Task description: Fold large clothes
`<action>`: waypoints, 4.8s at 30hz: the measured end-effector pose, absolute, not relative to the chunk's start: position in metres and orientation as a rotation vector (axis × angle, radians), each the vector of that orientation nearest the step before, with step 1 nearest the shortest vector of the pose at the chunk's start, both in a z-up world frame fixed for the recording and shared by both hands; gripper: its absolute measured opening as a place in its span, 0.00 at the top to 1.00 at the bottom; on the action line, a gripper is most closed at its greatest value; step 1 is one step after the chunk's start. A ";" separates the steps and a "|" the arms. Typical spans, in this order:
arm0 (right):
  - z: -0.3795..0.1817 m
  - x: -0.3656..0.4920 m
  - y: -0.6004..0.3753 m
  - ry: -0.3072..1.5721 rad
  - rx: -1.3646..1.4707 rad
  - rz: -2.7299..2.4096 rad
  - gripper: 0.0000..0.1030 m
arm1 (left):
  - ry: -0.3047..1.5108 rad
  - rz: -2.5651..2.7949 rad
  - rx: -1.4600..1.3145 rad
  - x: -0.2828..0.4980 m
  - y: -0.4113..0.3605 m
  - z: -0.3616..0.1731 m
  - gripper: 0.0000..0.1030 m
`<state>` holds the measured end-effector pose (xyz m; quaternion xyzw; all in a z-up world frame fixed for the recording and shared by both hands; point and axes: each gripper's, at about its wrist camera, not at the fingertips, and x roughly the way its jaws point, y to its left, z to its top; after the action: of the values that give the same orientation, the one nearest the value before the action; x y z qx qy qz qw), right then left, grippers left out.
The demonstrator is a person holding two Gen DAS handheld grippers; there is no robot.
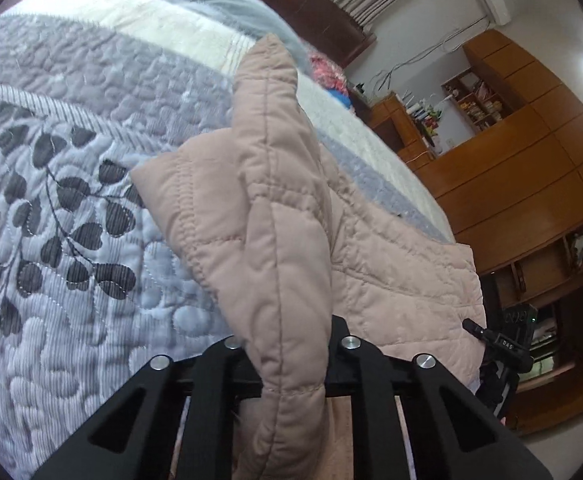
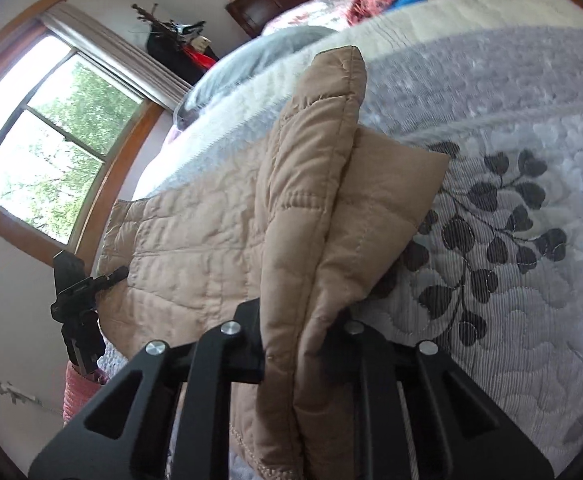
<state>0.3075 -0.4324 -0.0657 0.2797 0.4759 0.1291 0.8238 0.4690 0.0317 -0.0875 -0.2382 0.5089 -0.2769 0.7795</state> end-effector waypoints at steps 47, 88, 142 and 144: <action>-0.038 0.109 -0.365 1.070 0.332 0.150 0.64 | 1.017 -0.221 -0.201 0.223 0.108 -0.053 0.48; -0.081 0.072 -0.315 1.159 0.250 0.197 0.79 | 0.934 -0.173 0.128 0.158 0.013 -0.072 0.44; -0.079 0.072 -0.307 1.189 0.158 0.197 0.78 | 0.992 -0.199 -0.765 0.117 0.125 -0.116 0.34; -0.079 0.073 -0.307 1.191 0.163 0.197 0.78 | 0.978 -0.199 -0.837 0.120 0.130 -0.121 0.35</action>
<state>0.0726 -0.3073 -0.0787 0.0767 0.5594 0.0927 0.8201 0.1196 0.1302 -0.1208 -0.3896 0.4550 -0.0928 0.7954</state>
